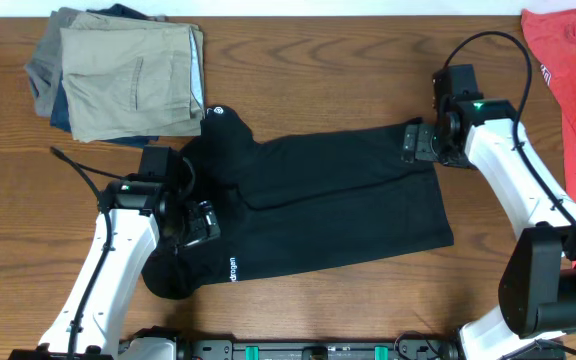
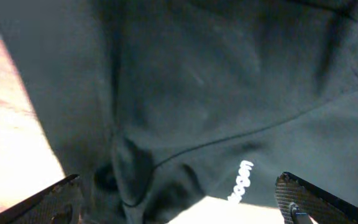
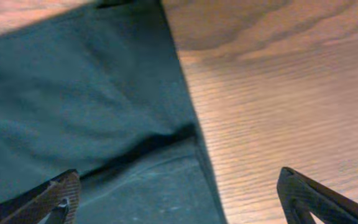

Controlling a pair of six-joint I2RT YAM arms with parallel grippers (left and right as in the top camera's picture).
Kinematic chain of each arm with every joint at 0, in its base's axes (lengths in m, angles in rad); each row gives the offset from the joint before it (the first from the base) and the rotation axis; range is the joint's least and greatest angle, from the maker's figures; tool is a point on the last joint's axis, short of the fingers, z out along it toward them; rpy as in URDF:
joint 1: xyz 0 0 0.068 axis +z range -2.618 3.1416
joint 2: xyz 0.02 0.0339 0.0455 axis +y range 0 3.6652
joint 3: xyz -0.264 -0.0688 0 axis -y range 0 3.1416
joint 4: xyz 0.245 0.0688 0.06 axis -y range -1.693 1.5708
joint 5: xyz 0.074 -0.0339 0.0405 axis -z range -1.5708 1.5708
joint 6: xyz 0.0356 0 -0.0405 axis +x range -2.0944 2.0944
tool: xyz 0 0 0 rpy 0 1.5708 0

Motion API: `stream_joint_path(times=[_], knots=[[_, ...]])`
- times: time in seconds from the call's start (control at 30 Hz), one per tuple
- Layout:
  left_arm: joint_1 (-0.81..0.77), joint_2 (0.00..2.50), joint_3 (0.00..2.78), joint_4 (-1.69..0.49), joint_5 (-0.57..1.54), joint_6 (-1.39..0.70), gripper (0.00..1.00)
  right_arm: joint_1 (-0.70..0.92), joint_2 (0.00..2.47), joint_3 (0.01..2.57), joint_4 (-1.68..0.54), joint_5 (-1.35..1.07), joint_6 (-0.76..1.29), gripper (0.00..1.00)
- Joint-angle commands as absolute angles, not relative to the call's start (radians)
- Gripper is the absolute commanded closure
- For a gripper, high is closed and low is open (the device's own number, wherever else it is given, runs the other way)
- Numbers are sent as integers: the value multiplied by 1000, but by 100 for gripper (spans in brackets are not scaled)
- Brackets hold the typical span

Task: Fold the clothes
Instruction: 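Move the left gripper to the shirt's top left corner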

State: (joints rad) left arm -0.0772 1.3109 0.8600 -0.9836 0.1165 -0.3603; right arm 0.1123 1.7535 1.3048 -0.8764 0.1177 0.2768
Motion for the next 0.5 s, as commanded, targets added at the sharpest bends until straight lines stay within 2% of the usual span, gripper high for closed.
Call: stream_joint_path(times=[0.0,0.13,0.43,0.47], knots=[[-72,1306,939,-994,199,-303,2,101,1741,1350,-879,46,276,1],[-72,1306,1037,-960,191,-290,2,101,1741,1380,-861,17,275,1],[-72,1307,1095,-645,191,-281,3,101,1741,1378,-885,18,245,1],[-72,1311,1095,-588,191,-280,12,101,1741,1378,-891,18,245,1]])
